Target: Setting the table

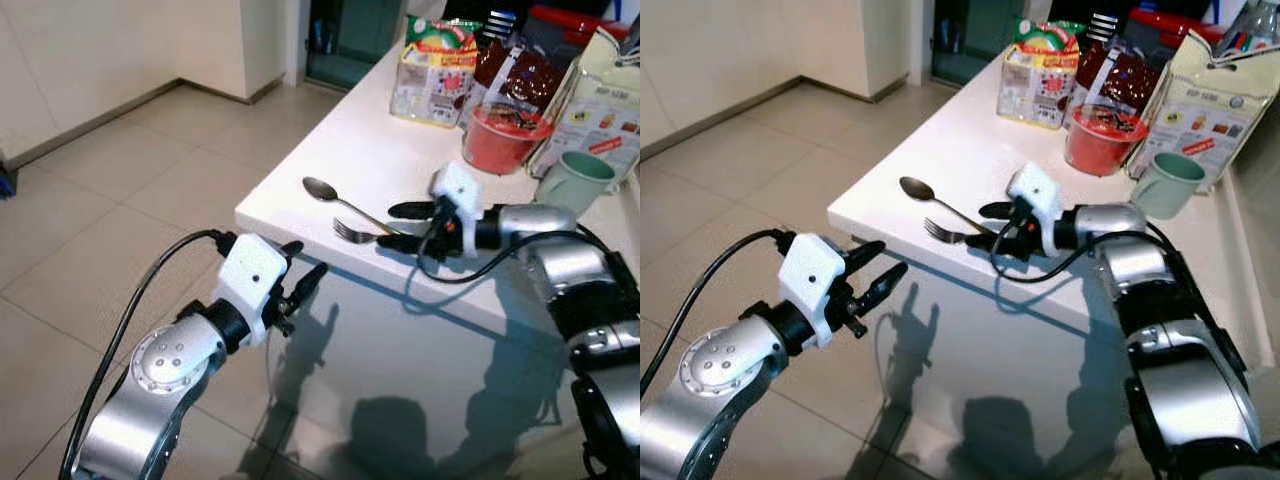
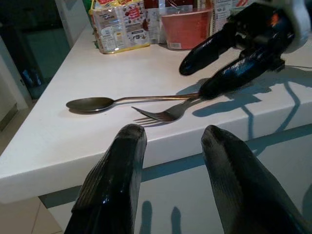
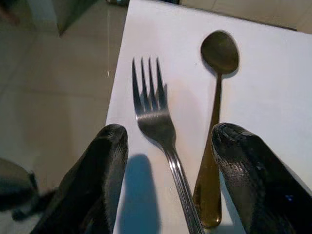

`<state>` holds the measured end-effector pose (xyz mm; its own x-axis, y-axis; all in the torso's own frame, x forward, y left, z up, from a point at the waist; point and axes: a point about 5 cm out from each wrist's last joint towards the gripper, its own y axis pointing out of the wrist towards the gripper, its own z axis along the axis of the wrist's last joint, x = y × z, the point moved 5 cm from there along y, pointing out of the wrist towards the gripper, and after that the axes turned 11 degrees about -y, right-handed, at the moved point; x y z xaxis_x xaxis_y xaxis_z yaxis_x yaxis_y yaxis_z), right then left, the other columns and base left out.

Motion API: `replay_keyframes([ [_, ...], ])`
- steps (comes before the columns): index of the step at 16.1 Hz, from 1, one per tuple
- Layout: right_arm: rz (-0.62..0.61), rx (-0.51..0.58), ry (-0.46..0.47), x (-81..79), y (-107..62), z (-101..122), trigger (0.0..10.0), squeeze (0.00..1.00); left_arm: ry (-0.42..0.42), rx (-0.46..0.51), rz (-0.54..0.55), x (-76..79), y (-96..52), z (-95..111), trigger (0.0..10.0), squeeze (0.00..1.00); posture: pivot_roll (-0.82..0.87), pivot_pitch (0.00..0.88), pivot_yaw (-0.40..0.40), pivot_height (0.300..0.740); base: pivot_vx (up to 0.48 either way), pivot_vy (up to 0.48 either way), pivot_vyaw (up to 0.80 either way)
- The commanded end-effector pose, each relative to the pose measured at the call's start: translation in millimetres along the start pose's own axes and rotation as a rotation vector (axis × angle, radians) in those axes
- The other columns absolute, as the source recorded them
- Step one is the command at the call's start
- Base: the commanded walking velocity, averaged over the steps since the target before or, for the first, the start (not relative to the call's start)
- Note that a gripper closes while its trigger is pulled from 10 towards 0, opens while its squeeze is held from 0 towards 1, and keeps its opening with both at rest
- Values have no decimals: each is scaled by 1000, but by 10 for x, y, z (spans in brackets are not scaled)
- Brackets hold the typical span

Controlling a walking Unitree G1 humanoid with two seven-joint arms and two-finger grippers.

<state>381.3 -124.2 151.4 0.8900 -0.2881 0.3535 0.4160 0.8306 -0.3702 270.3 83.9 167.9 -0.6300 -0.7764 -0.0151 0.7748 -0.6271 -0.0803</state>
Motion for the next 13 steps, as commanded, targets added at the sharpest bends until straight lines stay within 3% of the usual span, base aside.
replay_keyframes([
  [1,-9,-20,-46,47,-10,22,10000,1000,3,0,-25,42,13,17,10000,0,118,0,-70,740,0,0,0],
  [2,16,-18,-67,51,-21,45,10000,490,3,0,-34,61,11,20,10000,0,119,0,-71,740,0,0,0],
  [3,28,-15,-72,51,-31,57,10000,490,2,1,-38,67,10,23,10000,0,119,0,-71,740,0,0,0],
  [4,30,-20,-84,74,-50,57,10000,0,3,1,-39,66,9,23,10000,0,114,0,-71,740,0,0,0],
  [9,23,-54,-29,31,116,-55,10000,0,-3,0,-52,77,51,9,10000,0,104,0,-56,740,0,0,0],
  [11,18,-63,-13,33,178,-63,4941,0,-3,2,-68,95,64,17,10000,0,108,0,-54,740,0,0,0],
  [13,14,-58,-4,41,211,-45,3333,0,-1,4,-68,92,67,24,10000,0,109,0,-55,740,0,0,0],
])
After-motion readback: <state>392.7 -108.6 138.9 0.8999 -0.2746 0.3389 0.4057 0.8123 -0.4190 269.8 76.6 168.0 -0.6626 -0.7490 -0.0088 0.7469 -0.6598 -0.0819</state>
